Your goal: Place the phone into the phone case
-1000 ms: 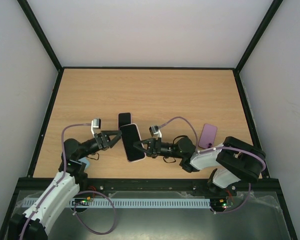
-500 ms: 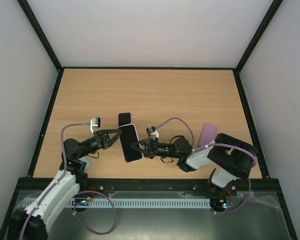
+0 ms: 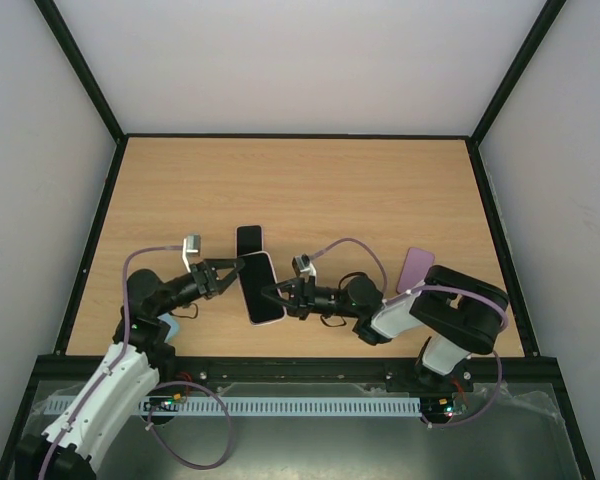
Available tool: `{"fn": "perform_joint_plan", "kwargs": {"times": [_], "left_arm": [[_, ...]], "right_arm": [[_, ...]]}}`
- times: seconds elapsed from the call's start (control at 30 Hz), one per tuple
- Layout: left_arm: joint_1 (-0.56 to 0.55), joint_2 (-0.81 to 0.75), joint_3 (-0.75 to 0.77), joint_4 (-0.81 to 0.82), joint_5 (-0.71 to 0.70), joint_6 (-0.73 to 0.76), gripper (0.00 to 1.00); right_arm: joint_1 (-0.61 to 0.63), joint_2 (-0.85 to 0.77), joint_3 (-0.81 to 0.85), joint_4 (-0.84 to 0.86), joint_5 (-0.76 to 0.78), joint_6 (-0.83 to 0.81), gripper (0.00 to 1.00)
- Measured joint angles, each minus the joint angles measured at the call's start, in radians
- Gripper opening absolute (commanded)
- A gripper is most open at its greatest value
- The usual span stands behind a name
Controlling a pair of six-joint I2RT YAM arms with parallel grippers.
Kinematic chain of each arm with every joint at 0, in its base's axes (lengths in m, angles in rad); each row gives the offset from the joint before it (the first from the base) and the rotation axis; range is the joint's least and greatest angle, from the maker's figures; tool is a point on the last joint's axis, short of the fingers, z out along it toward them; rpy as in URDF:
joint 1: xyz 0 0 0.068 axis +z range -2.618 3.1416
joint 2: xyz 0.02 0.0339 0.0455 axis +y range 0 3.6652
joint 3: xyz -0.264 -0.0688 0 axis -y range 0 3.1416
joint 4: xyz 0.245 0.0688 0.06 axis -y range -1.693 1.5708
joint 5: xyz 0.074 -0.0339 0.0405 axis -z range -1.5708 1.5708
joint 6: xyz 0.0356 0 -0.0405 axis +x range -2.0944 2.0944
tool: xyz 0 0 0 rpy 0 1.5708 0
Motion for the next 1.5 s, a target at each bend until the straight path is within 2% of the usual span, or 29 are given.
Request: {"fn": "perform_joint_plan", "kwargs": {"times": [0.07,0.23,0.4,0.47,0.5,0.63,0.7,0.73,0.77,0.8,0.87,0.9,1.07,1.13,1.17,1.2,1.3,1.4,1.5], "left_arm": [[0.000,-0.009,-0.001,0.000,0.000,-0.003,0.33],[0.000,-0.024,-0.016,0.027,-0.002,-0.048,0.03],[-0.001,-0.024,-0.024,0.024,-0.010,-0.058,0.02],[-0.002,-0.024,-0.024,0.018,-0.011,-0.050,0.03],[-0.002,-0.025,-0.023,0.008,-0.012,-0.041,0.08],[-0.003,-0.024,-0.016,-0.033,-0.016,-0.014,0.43],[-0.003,-0.028,-0.009,-0.050,-0.021,-0.006,0.46],[-0.003,-0.030,-0.005,-0.056,-0.023,-0.003,0.43],[-0.003,-0.034,-0.002,-0.061,-0.025,0.001,0.37],[-0.003,-0.038,0.000,-0.064,-0.026,0.006,0.29],[-0.003,-0.041,0.000,-0.073,-0.029,0.008,0.07],[-0.003,-0.041,0.000,-0.077,-0.030,0.010,0.03],[-0.003,-0.038,0.002,-0.084,-0.028,0.008,0.02],[-0.003,-0.032,0.011,-0.108,-0.028,0.024,0.02],[-0.003,-0.027,0.018,-0.115,-0.027,0.031,0.02],[-0.003,-0.021,0.029,-0.130,-0.025,0.042,0.05],[-0.003,0.007,0.072,-0.159,-0.013,0.070,0.33],[-0.003,0.040,0.105,-0.189,0.001,0.111,0.54],[-0.002,0.053,0.113,-0.199,0.014,0.123,0.69]], "right_arm": [[0.002,0.009,0.000,0.003,0.000,0.014,0.16],[0.003,0.016,-0.002,0.023,0.000,0.027,0.17],[0.004,0.016,-0.016,0.023,0.008,0.028,0.26],[0.005,0.016,-0.020,0.024,0.010,0.032,0.26],[0.005,0.015,-0.022,0.023,0.011,0.033,0.24],[0.006,0.014,-0.026,0.017,0.017,0.027,0.20],[0.008,0.011,-0.026,0.016,0.017,0.029,0.20],[0.009,0.008,-0.026,0.015,0.017,0.029,0.20],[0.010,0.004,-0.026,0.015,0.017,0.029,0.20],[0.010,-0.001,-0.026,0.015,0.017,0.029,0.20],[0.010,-0.011,-0.026,0.015,0.017,0.029,0.20],[0.010,-0.016,-0.026,0.015,0.017,0.029,0.20],[0.010,-0.021,-0.032,-0.007,0.024,0.018,0.29],[0.010,-0.027,-0.032,-0.011,0.026,0.011,0.26],[0.010,-0.032,-0.032,-0.014,0.026,0.007,0.21],[0.010,-0.036,-0.032,-0.016,0.028,0.002,0.18],[0.010,-0.049,-0.032,-0.027,0.038,-0.015,0.14],[0.010,-0.076,-0.033,-0.025,0.065,-0.022,0.13],[0.013,-0.105,-0.035,-0.034,0.102,-0.028,0.13]]}}
